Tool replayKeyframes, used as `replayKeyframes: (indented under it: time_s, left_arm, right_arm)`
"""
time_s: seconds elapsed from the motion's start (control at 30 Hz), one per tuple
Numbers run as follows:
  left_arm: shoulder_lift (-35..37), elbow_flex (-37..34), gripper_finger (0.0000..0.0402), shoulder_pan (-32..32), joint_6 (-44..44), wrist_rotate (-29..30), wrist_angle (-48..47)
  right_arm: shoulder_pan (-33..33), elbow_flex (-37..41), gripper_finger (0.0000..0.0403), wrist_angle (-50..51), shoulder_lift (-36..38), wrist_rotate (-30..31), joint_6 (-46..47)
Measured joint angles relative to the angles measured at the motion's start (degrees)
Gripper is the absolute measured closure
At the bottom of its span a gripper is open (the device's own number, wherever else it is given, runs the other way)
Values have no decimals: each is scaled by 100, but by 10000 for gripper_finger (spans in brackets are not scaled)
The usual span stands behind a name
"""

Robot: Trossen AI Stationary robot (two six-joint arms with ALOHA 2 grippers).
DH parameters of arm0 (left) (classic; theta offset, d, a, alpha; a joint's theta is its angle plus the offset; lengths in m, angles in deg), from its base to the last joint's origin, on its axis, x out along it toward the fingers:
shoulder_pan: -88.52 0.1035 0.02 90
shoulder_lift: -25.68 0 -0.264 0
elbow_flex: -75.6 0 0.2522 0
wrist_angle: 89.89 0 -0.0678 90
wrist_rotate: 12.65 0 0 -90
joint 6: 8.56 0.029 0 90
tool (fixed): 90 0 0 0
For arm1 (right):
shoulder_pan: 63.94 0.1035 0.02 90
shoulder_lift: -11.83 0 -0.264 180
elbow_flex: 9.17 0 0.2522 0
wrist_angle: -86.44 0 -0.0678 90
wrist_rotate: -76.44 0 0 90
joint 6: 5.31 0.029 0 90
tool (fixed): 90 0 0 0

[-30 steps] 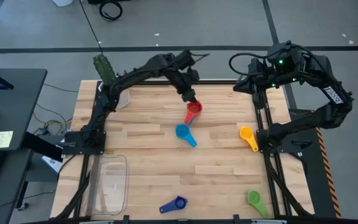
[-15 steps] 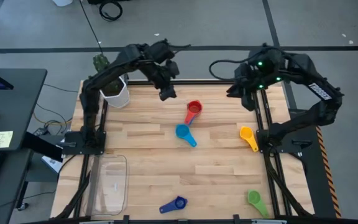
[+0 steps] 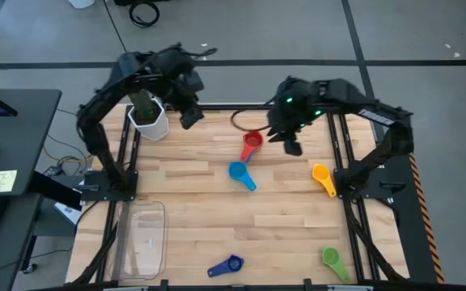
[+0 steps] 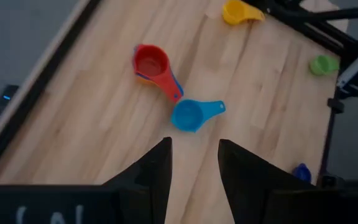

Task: Nest measuring cups in basket
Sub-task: Stack the light blue measuring cup on top of the red measuring cup

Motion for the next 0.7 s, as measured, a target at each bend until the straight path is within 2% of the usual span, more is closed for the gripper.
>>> replayKeyframes:
  time_s: [0.2, 0.47, 0.7]
  left_arm:
    - [486, 2, 267, -7, 21, 249, -2]
    - [927, 1, 267, -7, -23, 251, -4]
    - [1097, 2, 267, -2, 102, 345, -4]
  right_arm:
    - [327, 0, 299, -473, -707, 430, 168]
    - [591, 0, 300, -1003, -1567, 453, 966]
    - [755, 0, 300, -830, -2274, 458, 991]
